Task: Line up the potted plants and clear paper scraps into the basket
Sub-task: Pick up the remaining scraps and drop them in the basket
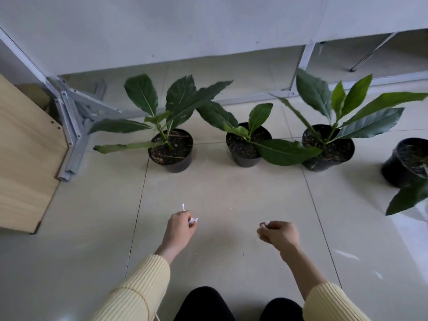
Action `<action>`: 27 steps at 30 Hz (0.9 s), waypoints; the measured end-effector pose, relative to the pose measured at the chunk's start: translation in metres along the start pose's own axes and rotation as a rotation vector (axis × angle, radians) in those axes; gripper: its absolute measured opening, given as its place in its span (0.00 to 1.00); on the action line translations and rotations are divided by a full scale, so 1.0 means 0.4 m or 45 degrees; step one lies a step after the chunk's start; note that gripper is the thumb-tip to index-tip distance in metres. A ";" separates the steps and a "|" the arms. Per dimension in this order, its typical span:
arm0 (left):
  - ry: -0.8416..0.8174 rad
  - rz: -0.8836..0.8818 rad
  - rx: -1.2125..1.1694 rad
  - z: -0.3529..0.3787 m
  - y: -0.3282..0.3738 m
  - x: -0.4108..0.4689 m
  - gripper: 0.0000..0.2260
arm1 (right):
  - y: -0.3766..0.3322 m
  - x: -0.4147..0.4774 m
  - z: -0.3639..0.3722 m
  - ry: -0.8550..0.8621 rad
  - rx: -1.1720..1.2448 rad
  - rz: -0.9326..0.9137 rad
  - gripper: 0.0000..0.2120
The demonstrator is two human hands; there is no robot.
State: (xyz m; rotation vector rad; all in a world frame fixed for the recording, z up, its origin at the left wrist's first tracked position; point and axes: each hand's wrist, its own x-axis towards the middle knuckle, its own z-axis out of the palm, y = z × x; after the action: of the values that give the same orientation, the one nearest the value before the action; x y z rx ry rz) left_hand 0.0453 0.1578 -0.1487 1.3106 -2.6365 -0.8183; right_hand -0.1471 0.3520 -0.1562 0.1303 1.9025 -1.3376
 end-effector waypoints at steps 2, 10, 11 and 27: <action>0.015 0.019 -0.014 -0.030 0.023 -0.025 0.24 | -0.006 -0.043 -0.038 0.022 0.032 -0.026 0.04; 0.086 0.176 -0.056 -0.128 0.203 -0.085 0.22 | -0.065 -0.218 -0.240 0.178 0.254 -0.157 0.04; 0.087 0.207 -0.060 -0.137 0.239 -0.088 0.21 | -0.075 -0.242 -0.274 0.201 0.288 -0.180 0.04; -0.104 1.034 -0.233 -0.065 1.056 -0.312 0.07 | -0.169 -0.594 -0.869 0.794 0.476 -0.627 0.03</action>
State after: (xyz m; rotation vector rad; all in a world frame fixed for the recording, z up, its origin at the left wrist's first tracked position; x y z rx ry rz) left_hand -0.1705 0.4486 0.1030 0.1075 -2.6868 -0.9237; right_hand -0.2054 0.6925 0.0941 0.3101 2.2524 -2.1795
